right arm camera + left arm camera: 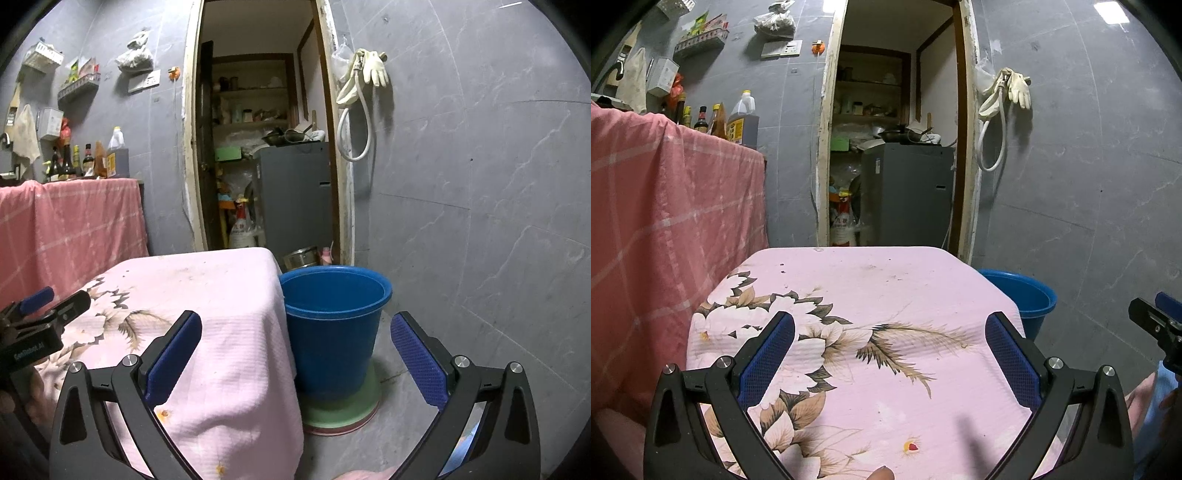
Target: Collect trash
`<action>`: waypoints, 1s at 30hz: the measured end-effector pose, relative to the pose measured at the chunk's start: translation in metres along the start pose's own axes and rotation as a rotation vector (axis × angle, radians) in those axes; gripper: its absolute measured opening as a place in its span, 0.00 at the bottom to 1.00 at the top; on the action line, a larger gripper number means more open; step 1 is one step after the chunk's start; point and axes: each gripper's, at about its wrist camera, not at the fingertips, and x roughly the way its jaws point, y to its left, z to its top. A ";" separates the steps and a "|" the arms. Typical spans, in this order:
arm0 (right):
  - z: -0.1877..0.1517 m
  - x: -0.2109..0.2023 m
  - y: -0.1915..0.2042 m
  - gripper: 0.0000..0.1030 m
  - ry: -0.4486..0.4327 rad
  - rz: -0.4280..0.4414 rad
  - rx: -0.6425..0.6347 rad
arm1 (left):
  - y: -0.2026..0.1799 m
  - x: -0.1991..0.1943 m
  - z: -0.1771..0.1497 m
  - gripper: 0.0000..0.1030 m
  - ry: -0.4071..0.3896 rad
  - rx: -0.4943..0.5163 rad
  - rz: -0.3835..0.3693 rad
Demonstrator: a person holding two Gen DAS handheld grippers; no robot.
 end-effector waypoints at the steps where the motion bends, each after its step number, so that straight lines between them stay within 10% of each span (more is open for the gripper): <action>1: 0.000 0.000 0.000 1.00 0.001 0.000 0.001 | 0.000 0.000 0.000 0.98 0.000 -0.001 0.000; 30: 0.000 0.000 0.002 1.00 0.003 0.001 0.003 | 0.002 0.000 -0.001 0.98 0.002 -0.008 0.000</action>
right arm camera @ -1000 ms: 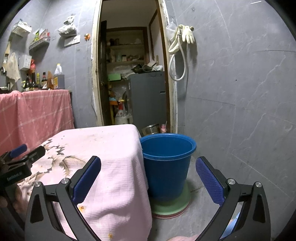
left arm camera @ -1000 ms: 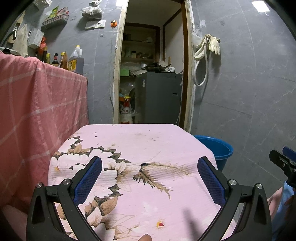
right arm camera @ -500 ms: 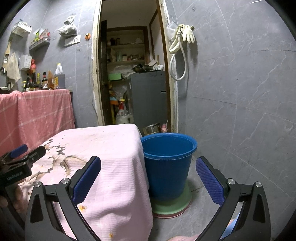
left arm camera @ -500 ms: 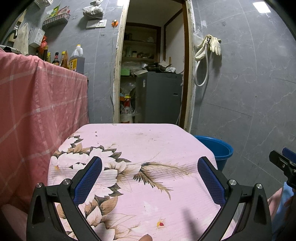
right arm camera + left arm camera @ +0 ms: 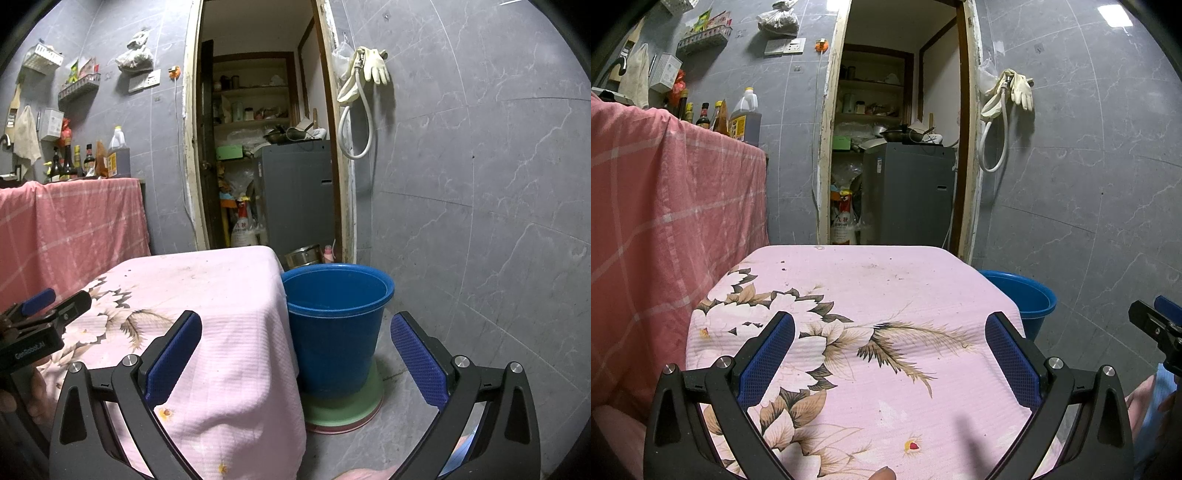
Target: Collect trash
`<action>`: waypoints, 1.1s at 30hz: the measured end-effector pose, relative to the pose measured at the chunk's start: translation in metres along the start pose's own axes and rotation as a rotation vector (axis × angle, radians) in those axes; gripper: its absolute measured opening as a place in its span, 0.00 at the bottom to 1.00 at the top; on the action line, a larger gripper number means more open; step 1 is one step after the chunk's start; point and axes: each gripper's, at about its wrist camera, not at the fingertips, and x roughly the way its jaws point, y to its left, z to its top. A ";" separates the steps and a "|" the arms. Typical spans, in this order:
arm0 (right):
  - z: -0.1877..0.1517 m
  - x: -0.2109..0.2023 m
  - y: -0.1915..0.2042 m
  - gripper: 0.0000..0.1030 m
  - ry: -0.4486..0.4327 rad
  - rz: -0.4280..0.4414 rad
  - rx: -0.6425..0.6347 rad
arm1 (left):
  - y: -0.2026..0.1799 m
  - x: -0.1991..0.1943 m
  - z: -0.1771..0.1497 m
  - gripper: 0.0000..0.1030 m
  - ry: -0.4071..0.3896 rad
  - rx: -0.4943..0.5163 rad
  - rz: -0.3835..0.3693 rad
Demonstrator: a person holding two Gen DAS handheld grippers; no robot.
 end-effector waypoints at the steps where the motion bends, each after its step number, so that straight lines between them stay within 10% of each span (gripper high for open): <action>1: 0.000 -0.001 0.000 1.00 -0.001 0.000 0.000 | 0.000 0.000 0.000 0.98 0.000 -0.001 0.001; 33: -0.001 -0.001 0.001 1.00 0.001 0.000 0.003 | -0.002 0.000 -0.001 0.98 0.001 -0.003 0.002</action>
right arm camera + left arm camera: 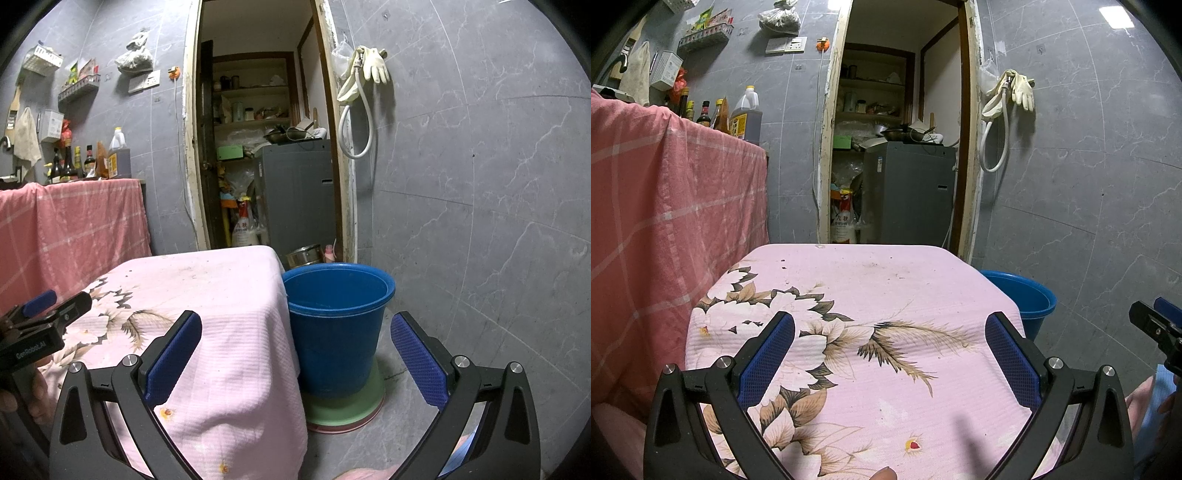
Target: Collect trash
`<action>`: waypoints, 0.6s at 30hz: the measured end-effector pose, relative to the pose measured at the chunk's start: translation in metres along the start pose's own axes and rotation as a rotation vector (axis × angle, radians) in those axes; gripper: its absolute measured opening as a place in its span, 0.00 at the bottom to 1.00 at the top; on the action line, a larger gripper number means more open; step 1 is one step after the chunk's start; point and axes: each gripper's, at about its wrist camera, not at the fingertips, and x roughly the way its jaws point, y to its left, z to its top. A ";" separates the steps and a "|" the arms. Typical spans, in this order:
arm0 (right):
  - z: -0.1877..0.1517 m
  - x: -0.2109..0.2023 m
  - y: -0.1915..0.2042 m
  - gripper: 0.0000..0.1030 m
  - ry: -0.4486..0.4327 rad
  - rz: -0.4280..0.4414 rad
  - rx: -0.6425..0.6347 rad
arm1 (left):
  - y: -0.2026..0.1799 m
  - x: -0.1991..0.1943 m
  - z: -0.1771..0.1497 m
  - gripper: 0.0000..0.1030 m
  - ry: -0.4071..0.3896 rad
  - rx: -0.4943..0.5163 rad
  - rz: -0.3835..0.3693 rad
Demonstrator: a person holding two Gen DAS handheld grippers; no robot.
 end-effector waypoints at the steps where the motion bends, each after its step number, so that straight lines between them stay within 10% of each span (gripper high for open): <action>1: 0.000 0.000 0.000 1.00 0.000 0.000 0.000 | 0.000 0.000 0.000 0.98 0.000 -0.001 0.000; 18: 0.000 0.000 0.001 1.00 0.000 0.001 0.001 | -0.001 0.000 -0.001 0.98 -0.001 -0.002 0.000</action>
